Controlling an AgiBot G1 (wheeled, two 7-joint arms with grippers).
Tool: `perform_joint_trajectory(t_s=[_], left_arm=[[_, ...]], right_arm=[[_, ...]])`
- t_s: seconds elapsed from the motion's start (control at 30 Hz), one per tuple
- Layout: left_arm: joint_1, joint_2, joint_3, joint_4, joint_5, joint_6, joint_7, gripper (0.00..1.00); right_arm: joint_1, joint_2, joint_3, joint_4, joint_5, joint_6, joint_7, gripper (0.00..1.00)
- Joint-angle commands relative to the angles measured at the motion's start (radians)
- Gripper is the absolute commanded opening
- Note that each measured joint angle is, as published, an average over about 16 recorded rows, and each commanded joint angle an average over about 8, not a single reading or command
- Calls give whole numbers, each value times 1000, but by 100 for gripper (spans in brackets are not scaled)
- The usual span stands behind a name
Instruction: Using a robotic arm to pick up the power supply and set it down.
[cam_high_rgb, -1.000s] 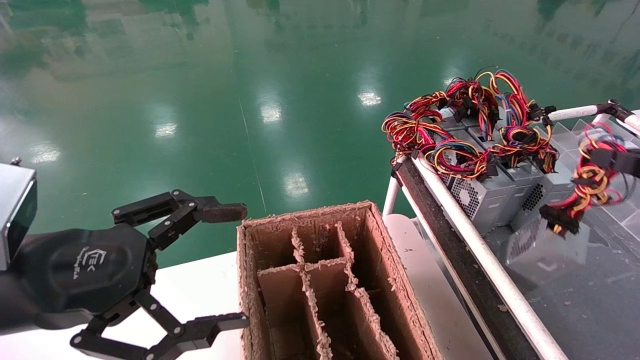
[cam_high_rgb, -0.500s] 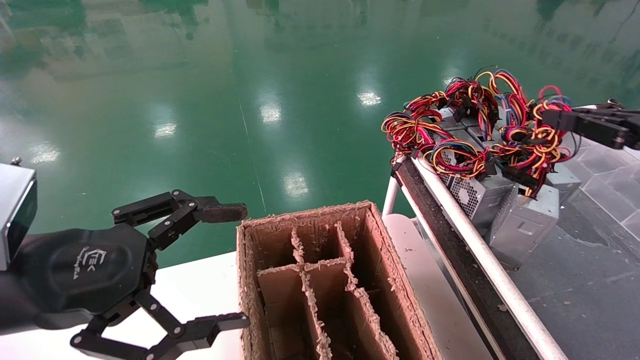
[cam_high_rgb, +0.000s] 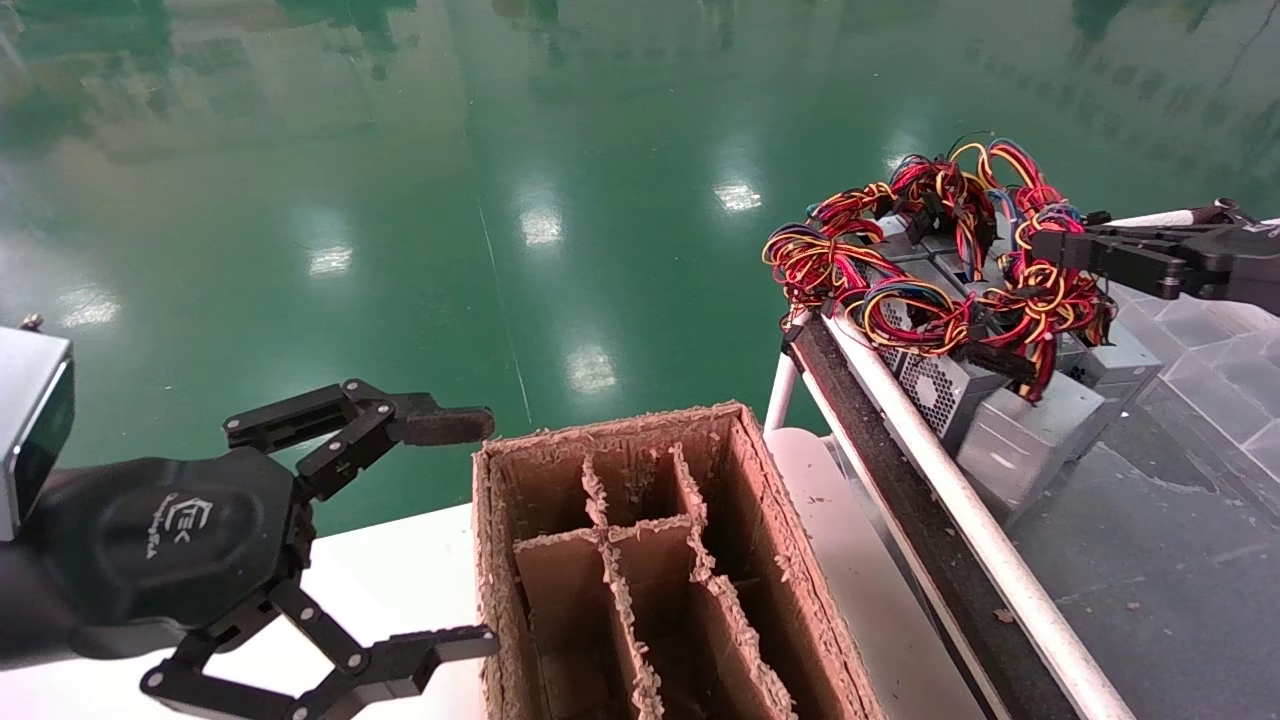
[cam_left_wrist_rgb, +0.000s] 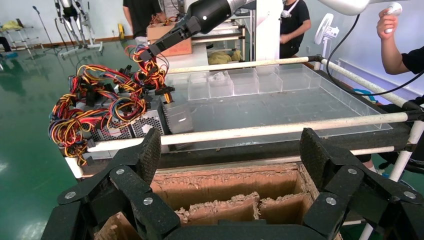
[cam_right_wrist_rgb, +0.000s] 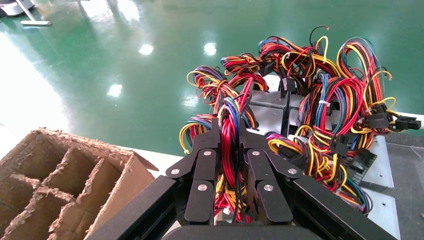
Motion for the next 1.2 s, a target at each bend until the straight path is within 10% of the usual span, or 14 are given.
perform_joint_trajectory(t_s=[0.03,0.17,0.43,0.93,1.2], left_arm=[[0,0,0,0,0,0,0,100],[0,0,0,0,0,0,0,100],[0,0,1,0,-1,0,0,100],[0,-1,2,0,-1,-1,1,100],[0,-1,2,0,-1,-1,1,100]], right_arm=[[9,-12,-3,-17,-6,-3,-8,0],[16,-26,-8,-36,-15,-3,-20,7],[17,-24,-8,-43,-19,0,-23,100],[-6,24,8,17,5,4,-4,100],[-52,62,102,63,197,-72,-142,100]])
